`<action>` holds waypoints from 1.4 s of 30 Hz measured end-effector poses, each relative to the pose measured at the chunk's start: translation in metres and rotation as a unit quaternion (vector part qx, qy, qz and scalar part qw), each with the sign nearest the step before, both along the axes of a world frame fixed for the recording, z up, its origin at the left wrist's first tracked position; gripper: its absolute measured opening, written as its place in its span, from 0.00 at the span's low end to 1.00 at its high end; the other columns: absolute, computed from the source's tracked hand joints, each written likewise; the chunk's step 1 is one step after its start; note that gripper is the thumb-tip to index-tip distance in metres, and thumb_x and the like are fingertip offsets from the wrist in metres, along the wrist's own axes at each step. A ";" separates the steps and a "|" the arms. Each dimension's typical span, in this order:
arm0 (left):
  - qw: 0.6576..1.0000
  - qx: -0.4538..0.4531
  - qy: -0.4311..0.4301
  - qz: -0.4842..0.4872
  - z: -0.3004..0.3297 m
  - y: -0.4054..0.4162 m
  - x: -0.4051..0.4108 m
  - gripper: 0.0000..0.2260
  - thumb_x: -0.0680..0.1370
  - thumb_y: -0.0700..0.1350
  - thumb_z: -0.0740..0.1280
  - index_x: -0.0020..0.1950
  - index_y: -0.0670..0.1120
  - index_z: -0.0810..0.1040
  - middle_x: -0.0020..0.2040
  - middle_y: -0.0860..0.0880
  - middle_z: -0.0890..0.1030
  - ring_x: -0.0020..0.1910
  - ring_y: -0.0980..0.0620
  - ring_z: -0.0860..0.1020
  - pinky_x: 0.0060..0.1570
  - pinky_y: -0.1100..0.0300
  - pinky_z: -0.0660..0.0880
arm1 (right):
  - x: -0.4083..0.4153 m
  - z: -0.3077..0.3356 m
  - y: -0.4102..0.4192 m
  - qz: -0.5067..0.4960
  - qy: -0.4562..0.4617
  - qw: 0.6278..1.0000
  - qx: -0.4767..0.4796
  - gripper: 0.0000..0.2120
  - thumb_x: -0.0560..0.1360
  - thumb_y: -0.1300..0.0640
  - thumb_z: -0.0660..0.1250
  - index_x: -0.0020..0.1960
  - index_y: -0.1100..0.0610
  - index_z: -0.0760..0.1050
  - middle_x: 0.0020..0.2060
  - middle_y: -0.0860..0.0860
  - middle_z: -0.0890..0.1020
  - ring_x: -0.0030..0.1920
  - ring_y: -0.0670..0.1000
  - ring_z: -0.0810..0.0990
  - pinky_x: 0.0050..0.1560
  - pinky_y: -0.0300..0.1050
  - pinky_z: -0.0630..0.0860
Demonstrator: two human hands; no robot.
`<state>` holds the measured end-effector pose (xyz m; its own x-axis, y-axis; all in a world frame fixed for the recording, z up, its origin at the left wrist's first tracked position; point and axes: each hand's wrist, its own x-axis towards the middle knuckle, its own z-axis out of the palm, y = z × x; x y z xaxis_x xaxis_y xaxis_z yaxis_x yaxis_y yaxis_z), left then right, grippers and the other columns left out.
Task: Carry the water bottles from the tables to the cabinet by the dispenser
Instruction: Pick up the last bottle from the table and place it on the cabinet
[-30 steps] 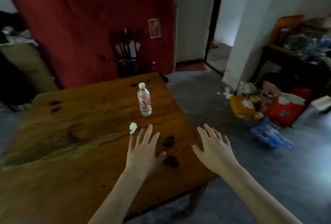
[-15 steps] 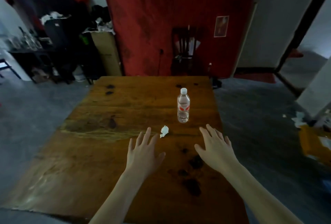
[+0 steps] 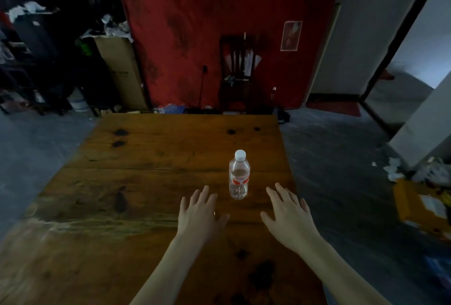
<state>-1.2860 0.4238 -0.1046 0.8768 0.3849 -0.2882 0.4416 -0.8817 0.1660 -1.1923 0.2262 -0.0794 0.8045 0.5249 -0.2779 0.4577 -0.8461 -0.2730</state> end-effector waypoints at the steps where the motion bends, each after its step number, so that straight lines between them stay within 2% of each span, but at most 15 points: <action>1: 1.000 -0.006 0.007 0.001 -0.005 0.003 0.009 0.33 0.81 0.65 0.57 0.82 0.53 0.53 0.84 0.50 0.47 0.83 0.47 0.47 0.80 0.42 0.47 | 0.006 -0.003 0.002 0.000 0.001 1.000 0.000 0.34 0.80 0.38 0.56 0.81 0.46 0.47 0.81 0.49 0.48 0.80 0.52 0.48 0.78 0.60 0.50; 6: 0.997 -0.060 0.028 0.027 -0.031 0.014 0.060 0.39 0.78 0.64 0.65 0.82 0.53 0.51 0.84 0.49 0.51 0.82 0.46 0.51 0.79 0.42 0.50 | 0.030 -0.018 0.013 0.002 0.009 1.000 -0.001 0.34 0.80 0.39 0.57 0.80 0.45 0.48 0.81 0.49 0.47 0.80 0.52 0.48 0.77 0.60 0.49; 9: 0.983 -0.164 -0.007 0.087 -0.049 0.022 0.090 0.48 0.73 0.61 0.74 0.82 0.50 0.49 0.83 0.48 0.54 0.81 0.43 0.55 0.77 0.41 0.58 | 0.037 -0.028 0.015 0.006 0.017 1.000 -0.003 0.34 0.80 0.39 0.57 0.80 0.45 0.47 0.81 0.49 0.47 0.80 0.52 0.47 0.77 0.59 0.48; 13: 0.941 -0.294 -0.081 0.147 -0.066 0.025 0.116 0.56 0.66 0.56 0.81 0.82 0.50 0.47 0.82 0.46 0.54 0.80 0.41 0.55 0.75 0.40 0.59 | 0.043 -0.037 0.015 0.015 0.024 1.000 -0.011 0.33 0.81 0.39 0.55 0.81 0.45 0.47 0.81 0.49 0.46 0.80 0.52 0.47 0.77 0.60 0.47; 15: 0.921 -0.328 -0.144 0.151 -0.068 0.025 0.122 0.51 0.65 0.54 0.82 0.80 0.52 0.54 0.78 0.48 0.64 0.77 0.44 0.64 0.70 0.44 0.69 | 0.046 -0.040 0.014 0.018 0.023 1.000 -0.012 0.33 0.81 0.39 0.55 0.81 0.45 0.47 0.81 0.49 0.46 0.80 0.52 0.47 0.78 0.60 0.48; 16: 0.914 -0.338 -0.173 0.141 -0.068 0.025 0.124 0.45 0.67 0.53 0.81 0.77 0.53 0.60 0.74 0.51 0.69 0.73 0.46 0.69 0.65 0.51 0.73 | 0.049 -0.040 0.013 0.020 0.023 0.999 -0.012 0.33 0.81 0.39 0.55 0.80 0.45 0.47 0.81 0.49 0.46 0.80 0.52 0.47 0.78 0.60 0.48; 18: 0.909 -0.344 -0.201 0.124 -0.069 0.027 0.125 0.33 0.70 0.50 0.79 0.70 0.54 0.68 0.65 0.55 0.75 0.68 0.50 0.74 0.56 0.62 0.72 | 0.052 -0.041 0.011 0.024 0.025 0.999 -0.012 0.33 0.81 0.39 0.55 0.80 0.45 0.47 0.81 0.49 0.46 0.80 0.53 0.47 0.78 0.60 0.48; 23: 0.913 -0.323 -0.225 0.102 -0.061 0.032 0.119 0.26 0.70 0.51 0.80 0.63 0.56 0.72 0.61 0.57 0.78 0.63 0.54 0.75 0.65 0.50 0.74 | 0.053 -0.041 0.010 0.023 0.039 0.999 0.002 0.33 0.81 0.39 0.56 0.80 0.45 0.47 0.81 0.49 0.47 0.80 0.53 0.47 0.77 0.60 0.47; 26: 0.914 -0.306 -0.246 0.100 -0.045 0.030 0.109 0.26 0.70 0.49 0.80 0.64 0.55 0.73 0.61 0.56 0.78 0.63 0.54 0.75 0.66 0.50 0.74 | 0.048 -0.043 0.007 0.010 0.069 0.997 0.032 0.33 0.80 0.39 0.57 0.80 0.45 0.48 0.81 0.48 0.48 0.80 0.52 0.49 0.77 0.59 0.49; 28: 0.909 -0.298 -0.278 0.092 -0.028 0.029 0.098 0.26 0.70 0.48 0.80 0.64 0.55 0.73 0.60 0.57 0.79 0.61 0.56 0.77 0.66 0.51 0.74 | 0.045 -0.043 0.005 -0.027 0.134 0.987 0.079 0.33 0.80 0.39 0.59 0.80 0.44 0.51 0.80 0.47 0.53 0.79 0.53 0.55 0.77 0.58 0.56; 31: 0.887 -0.319 -0.328 0.070 0.004 0.025 0.073 0.26 0.69 0.46 0.80 0.63 0.54 0.74 0.56 0.59 0.81 0.57 0.60 0.79 0.61 0.56 0.78 | 0.042 -0.038 0.000 -0.139 0.318 0.914 0.211 0.28 0.80 0.43 0.62 0.78 0.45 0.60 0.74 0.48 0.67 0.68 0.49 0.72 0.70 0.54 0.69; 35: 0.852 -0.367 -0.371 0.045 0.047 0.014 0.038 0.26 0.69 0.42 0.80 0.63 0.52 0.74 0.57 0.53 0.82 0.59 0.52 0.81 0.59 0.54 0.81 | 0.041 -0.036 -0.009 -0.288 0.549 0.695 0.364 0.21 0.80 0.47 0.62 0.71 0.51 0.70 0.69 0.55 0.74 0.64 0.56 0.76 0.66 0.60 0.72; 36: 0.846 -0.378 -0.375 0.039 0.055 0.011 0.029 0.26 0.69 0.41 0.80 0.63 0.52 0.75 0.57 0.52 0.82 0.60 0.50 0.81 0.58 0.53 0.81 | 0.040 -0.035 -0.010 -0.294 0.582 0.659 0.375 0.21 0.81 0.46 0.60 0.70 0.52 0.71 0.68 0.56 0.75 0.63 0.58 0.77 0.64 0.61 0.74; 39: 0.844 -0.383 -0.375 0.025 0.073 -0.001 0.005 0.27 0.70 0.40 0.80 0.65 0.48 0.74 0.58 0.50 0.82 0.60 0.46 0.81 0.57 0.50 0.81 | 0.030 -0.029 -0.007 -0.277 0.656 0.590 0.380 0.25 0.81 0.41 0.54 0.71 0.55 0.71 0.66 0.60 0.78 0.64 0.62 0.78 0.62 0.63 0.75; 42: 0.852 -0.362 -0.376 0.024 0.084 -0.015 -0.020 0.26 0.70 0.37 0.80 0.64 0.46 0.75 0.55 0.49 0.83 0.56 0.45 0.83 0.55 0.53 0.81 | 0.014 -0.016 -0.001 -0.235 0.690 0.577 0.369 0.27 0.81 0.39 0.52 0.68 0.56 0.72 0.64 0.62 0.79 0.64 0.63 0.79 0.64 0.64 0.74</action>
